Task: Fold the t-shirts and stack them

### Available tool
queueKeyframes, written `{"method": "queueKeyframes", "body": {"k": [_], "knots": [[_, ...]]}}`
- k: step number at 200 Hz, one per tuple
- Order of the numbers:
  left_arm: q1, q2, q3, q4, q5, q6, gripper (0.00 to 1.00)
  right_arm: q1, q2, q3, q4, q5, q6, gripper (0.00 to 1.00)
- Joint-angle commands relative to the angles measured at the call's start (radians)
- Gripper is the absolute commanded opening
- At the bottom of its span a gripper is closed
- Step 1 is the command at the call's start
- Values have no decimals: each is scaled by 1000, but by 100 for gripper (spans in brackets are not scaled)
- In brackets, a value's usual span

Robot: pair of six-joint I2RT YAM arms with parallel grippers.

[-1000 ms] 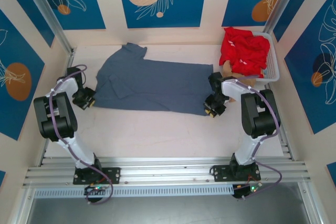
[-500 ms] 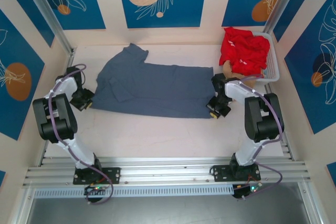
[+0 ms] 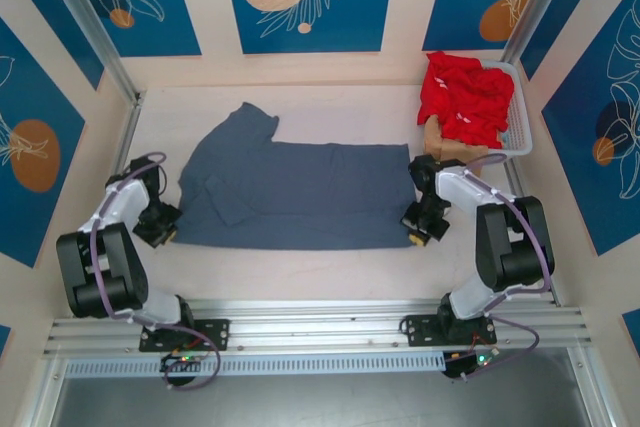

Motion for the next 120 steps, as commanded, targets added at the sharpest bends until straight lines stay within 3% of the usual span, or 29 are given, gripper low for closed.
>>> {"method": "queueKeyframes", "body": {"k": [1, 17, 26, 48, 61, 87, 120], "knots": [[-4, -20, -35, -19, -37, -27, 0, 9, -14, -32, -53, -12, 35, 0], [-3, -20, -39, -11, -37, -27, 0, 14, 7, -38, -51, -10, 51, 0], [-4, -21, -34, -14, -31, -27, 2, 15, 6, -38, -50, -6, 59, 9], [-15, -56, 1, -42, -26, -29, 45, 27, -64, -20, -60, 21, 64, 33], [-33, -93, 34, -65, -23, -28, 58, 40, -123, -3, -66, 41, 60, 38], [-121, -119, 101, -85, 25, -24, 62, 76, -223, 36, -27, 27, 27, 42], [-279, -115, 29, 144, 277, -108, 61, 145, -331, -19, 341, -300, -120, 49]]}}
